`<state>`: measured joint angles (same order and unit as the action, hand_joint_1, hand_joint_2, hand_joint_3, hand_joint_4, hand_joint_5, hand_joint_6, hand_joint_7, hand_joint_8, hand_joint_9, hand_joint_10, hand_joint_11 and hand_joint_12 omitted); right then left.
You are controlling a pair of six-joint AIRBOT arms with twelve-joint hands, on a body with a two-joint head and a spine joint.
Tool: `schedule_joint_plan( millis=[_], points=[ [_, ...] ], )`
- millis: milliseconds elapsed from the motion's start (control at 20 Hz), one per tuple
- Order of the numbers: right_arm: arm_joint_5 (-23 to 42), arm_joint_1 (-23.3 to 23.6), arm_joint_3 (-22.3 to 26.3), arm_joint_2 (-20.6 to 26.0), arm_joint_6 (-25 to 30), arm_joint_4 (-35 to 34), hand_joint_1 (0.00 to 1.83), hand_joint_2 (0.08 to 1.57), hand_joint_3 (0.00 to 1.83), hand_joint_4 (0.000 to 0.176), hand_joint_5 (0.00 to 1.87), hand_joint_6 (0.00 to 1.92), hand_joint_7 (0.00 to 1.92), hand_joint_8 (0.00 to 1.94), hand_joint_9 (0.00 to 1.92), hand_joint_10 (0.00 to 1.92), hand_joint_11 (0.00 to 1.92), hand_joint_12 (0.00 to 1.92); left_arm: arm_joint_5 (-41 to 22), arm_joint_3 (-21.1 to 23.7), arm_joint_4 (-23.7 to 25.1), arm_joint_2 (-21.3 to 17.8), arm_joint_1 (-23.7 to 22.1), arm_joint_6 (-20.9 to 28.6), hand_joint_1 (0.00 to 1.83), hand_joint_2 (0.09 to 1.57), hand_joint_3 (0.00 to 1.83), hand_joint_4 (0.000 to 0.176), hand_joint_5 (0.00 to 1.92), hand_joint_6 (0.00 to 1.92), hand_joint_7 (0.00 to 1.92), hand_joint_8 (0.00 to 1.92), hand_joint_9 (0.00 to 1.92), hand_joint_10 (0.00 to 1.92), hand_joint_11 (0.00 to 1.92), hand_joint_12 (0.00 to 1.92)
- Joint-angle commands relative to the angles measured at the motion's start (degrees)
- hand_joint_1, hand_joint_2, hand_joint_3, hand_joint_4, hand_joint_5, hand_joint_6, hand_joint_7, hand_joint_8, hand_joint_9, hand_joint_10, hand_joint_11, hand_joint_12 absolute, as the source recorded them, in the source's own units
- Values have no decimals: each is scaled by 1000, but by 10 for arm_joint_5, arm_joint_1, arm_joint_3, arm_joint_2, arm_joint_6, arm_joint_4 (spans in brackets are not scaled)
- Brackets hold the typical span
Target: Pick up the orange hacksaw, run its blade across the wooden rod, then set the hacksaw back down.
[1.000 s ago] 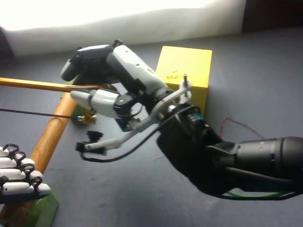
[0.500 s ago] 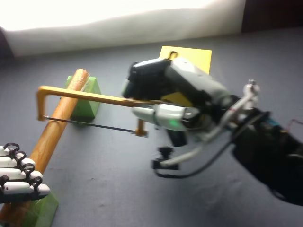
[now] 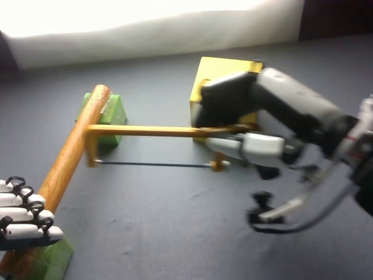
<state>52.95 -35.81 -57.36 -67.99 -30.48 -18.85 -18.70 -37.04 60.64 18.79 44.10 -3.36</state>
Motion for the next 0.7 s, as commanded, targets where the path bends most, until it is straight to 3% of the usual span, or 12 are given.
schedule_joint_plan(
  millis=[0,200,350,400,650],
  points=[
    [80,-12,7,6,9,8,1379,1113,4,0,852,983,984,919,1017,1194,952,1140,-11,-1,-6,2,-4,0,0,1252,0,0,162,4,160,3,124,3,0,280],
    [140,-74,17,17,15,8,1375,1129,1,0,828,1030,945,978,986,1231,932,1152,-11,-1,-6,2,-4,0,0,1256,1,0,164,2,173,3,143,4,0,343],
    [152,-86,11,18,15,8,1383,1085,1,0,917,882,1048,833,1089,1114,950,1126,-11,-2,-6,3,-5,0,0,1254,0,0,196,7,202,6,171,8,0,426],
    [157,-93,10,18,15,8,1380,1109,3,0,861,977,995,899,1028,1173,954,1124,-11,-3,-6,4,-5,0,0,1263,2,0,176,5,186,6,151,6,0,362],
    [179,-128,10,18,17,12,1380,1111,0,0,878,971,993,898,998,1204,935,1154,-26,-17,-6,10,-11,0,0,1258,0,0,163,2,165,1,136,2,0,327]
  ],
)
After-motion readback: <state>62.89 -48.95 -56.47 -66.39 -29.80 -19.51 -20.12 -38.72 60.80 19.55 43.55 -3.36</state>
